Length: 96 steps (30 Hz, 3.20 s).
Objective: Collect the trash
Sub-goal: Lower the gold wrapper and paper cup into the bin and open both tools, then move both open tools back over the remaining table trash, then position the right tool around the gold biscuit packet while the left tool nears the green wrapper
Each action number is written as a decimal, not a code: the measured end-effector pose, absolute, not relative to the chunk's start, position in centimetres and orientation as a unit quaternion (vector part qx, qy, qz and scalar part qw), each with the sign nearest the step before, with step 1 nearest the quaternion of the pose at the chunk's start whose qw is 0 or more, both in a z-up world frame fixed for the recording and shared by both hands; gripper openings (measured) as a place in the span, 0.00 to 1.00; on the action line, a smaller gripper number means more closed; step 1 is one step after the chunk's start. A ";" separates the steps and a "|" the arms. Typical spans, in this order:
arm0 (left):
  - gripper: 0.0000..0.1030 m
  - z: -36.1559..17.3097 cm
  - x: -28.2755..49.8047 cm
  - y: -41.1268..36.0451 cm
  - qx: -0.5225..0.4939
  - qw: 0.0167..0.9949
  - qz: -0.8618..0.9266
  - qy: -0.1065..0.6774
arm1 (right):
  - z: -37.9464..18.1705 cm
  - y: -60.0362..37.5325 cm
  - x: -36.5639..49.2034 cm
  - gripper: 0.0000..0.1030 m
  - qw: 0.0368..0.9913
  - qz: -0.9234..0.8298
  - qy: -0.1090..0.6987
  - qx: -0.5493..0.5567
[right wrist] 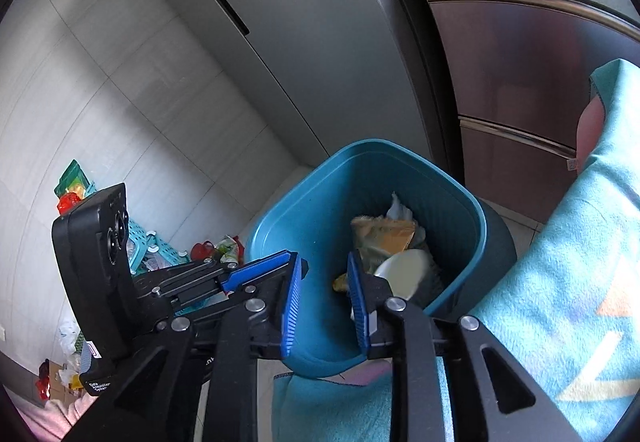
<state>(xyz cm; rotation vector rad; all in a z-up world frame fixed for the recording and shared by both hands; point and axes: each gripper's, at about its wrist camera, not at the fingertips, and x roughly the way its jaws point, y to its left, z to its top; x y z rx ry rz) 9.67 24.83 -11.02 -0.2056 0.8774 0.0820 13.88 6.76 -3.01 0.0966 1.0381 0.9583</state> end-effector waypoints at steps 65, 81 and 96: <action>0.56 -7.3 9.1 -16.9 0.031 0.814 -0.411 0.408 | -3.6 -43.7 0.2 0.51 0.900 0.029 0.336 0.277; 0.47 -8.8 11.0 -19.4 0.006 0.791 -0.422 0.443 | -5.1 -42.5 0.5 0.41 0.881 0.082 0.352 0.306; 0.10 -8.9 11.0 -17.6 -0.013 0.785 -0.426 0.449 | -5.5 -41.0 1.3 0.10 0.866 0.128 0.351 0.334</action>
